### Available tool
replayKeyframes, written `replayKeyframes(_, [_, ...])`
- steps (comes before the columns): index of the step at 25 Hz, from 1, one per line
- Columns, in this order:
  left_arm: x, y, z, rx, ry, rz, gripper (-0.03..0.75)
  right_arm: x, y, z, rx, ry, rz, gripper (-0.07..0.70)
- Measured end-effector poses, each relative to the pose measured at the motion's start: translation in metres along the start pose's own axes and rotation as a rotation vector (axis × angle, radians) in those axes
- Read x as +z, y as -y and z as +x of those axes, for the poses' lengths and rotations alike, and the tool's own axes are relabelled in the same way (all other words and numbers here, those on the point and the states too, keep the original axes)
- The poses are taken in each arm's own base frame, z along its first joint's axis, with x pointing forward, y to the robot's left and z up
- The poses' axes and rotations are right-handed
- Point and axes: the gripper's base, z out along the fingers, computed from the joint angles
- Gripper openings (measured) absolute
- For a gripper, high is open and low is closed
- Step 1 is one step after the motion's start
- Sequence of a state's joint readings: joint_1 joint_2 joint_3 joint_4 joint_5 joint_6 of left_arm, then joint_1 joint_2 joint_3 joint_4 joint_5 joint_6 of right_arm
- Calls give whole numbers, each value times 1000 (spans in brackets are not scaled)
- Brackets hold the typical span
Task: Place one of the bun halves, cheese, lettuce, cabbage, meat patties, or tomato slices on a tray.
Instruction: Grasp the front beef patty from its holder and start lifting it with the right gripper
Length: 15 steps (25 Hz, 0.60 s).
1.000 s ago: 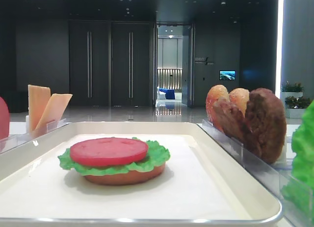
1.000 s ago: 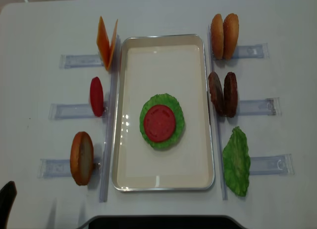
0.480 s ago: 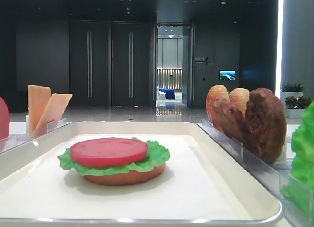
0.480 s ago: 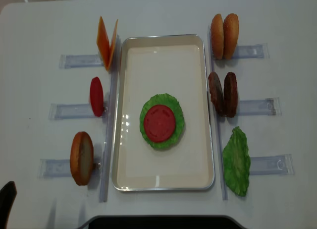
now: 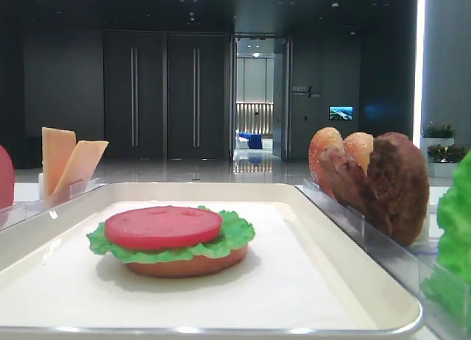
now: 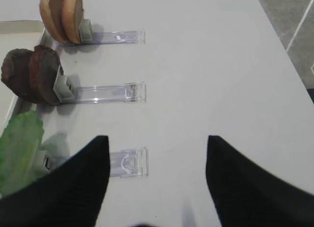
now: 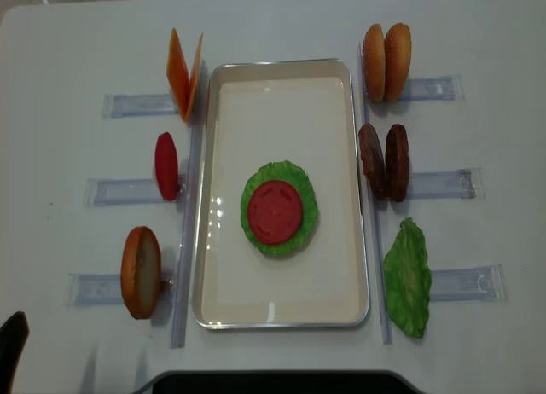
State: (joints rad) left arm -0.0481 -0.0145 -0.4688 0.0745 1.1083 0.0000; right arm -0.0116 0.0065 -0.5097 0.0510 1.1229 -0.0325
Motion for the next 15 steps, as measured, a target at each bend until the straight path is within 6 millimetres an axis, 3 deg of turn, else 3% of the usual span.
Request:
replayKeyframes(5, [0, 0, 0, 0, 0, 0, 633, 34, 2, -42, 16, -160, 0, 412])
replayKeyframes(10, [0, 0, 0, 0, 0, 0, 633, 99, 6, -93, 38, -404, 3, 412])
replayKeyframes(11, [0, 0, 0, 0, 0, 0, 633, 119, 7, -98, 41, -480, 3, 412])
replayKeyframes(15, [0, 0, 0, 0, -1, 0, 633, 168, 9, -116, 46, -606, 4, 412])
